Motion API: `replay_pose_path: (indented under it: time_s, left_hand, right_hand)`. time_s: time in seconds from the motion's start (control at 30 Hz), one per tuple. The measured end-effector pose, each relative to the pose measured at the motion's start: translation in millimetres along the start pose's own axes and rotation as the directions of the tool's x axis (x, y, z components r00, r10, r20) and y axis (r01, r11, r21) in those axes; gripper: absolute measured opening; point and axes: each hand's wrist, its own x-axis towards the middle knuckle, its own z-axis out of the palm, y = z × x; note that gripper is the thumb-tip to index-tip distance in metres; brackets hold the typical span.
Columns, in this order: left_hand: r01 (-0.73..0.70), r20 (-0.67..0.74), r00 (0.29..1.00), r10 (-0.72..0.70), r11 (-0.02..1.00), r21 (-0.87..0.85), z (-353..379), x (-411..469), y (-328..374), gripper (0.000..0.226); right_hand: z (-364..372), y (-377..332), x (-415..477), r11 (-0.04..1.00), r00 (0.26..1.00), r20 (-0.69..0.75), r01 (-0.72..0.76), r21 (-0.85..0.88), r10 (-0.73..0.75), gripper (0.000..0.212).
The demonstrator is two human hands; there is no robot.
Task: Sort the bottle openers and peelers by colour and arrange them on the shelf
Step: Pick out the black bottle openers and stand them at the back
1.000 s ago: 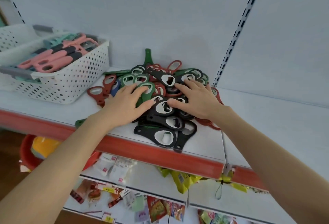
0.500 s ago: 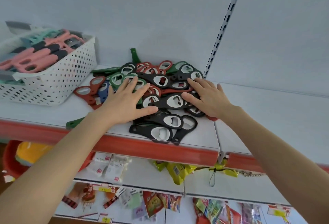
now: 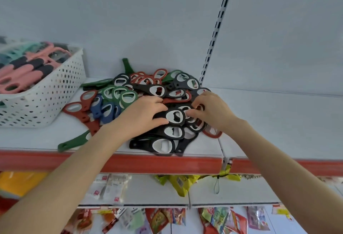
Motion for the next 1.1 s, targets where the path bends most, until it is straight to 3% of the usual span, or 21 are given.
replay_pose_path:
  time_s: [0.07, 0.17, 0.3, 0.37, 0.47, 0.57, 0.6, 0.67, 0.73, 0.87, 0.97, 1.03, 1.1]
  left_hand:
    - [0.032, 0.015, 0.999, -0.031, 0.998, -0.053, 3, 5, 1, 0.037]
    - [0.062, -0.07, 0.995, -0.075, 0.984, -0.166, 3, 8, 2, 0.015]
    - [0.118, -0.239, 0.943, -0.234, 0.901, -0.418, -5, 9, 1, 0.01]
    - [0.124, -0.213, 0.919, -0.332, 0.755, -0.643, -10, 11, 1, 0.009]
    - [0.205, -0.026, 0.901, -0.433, 0.478, -0.854, -19, 11, 2, 0.015]
    - [0.299, 0.242, 0.913, -0.329, 0.137, -0.944, -28, 11, 10, 0.04]
    - [0.348, 0.319, 0.912, -0.259, 0.073, -0.935, -31, 9, 14, 0.048]
    - [0.403, 0.391, 0.908, -0.154, 0.058, -0.913, -36, 6, 22, 0.053]
    - [0.392, 0.381, 0.918, -0.109, 0.113, -0.913, -37, 2, 27, 0.049]
    - [0.325, 0.311, 0.94, -0.143, 0.095, -0.941, -30, -2, 26, 0.023]
    - [0.261, 0.245, 0.926, -0.287, 0.019, -0.965, -23, -3, 20, 0.009]
    - [0.228, 0.226, 0.915, -0.335, -0.034, -0.973, -18, -2, 17, 0.008]
    - [0.212, 0.231, 0.912, -0.339, -0.092, -0.973, -15, -1, 18, 0.013]
  right_hand:
    - [-5, 0, 1, 0.995, 1.0, 0.01, -0.029, 0.092, 0.028, 0.027]
    - [-14, 0, -1, 0.975, 0.998, -0.007, -0.058, 0.213, 0.06, 0.023]
    - [-31, 4, 2, 0.935, 0.983, -0.14, -0.064, 0.349, 0.12, 0.019]
    - [-41, 4, 4, 0.929, 0.974, -0.201, -0.023, 0.37, 0.104, 0.016]
    - [-59, -7, 2, 0.874, 0.988, -0.155, 0.09, 0.478, -0.017, 0.006]
    - [-69, -24, -1, 0.816, 0.982, 0.001, 0.156, 0.557, -0.189, 0.011]
    - [-69, -30, 1, 0.808, 0.973, 0.019, 0.182, 0.56, -0.232, 0.015]
    - [-65, -42, 4, 0.799, 0.957, -0.003, 0.243, 0.55, -0.289, 0.023]
    - [-58, -49, 7, 0.796, 0.948, -0.062, 0.297, 0.528, -0.312, 0.025]
    - [-51, -44, 5, 0.777, 0.958, -0.2, 0.284, 0.562, -0.205, 0.016]
    - [-49, -26, -6, 0.915, 0.973, -0.229, 0.122, 0.383, -0.033, 0.008]
    - [-41, -13, -15, 0.987, 0.997, -0.019, -0.069, 0.146, 0.073, 0.037]
    - [-27, -8, -22, 0.975, 0.971, 0.16, -0.149, -0.164, 0.176, 0.054]
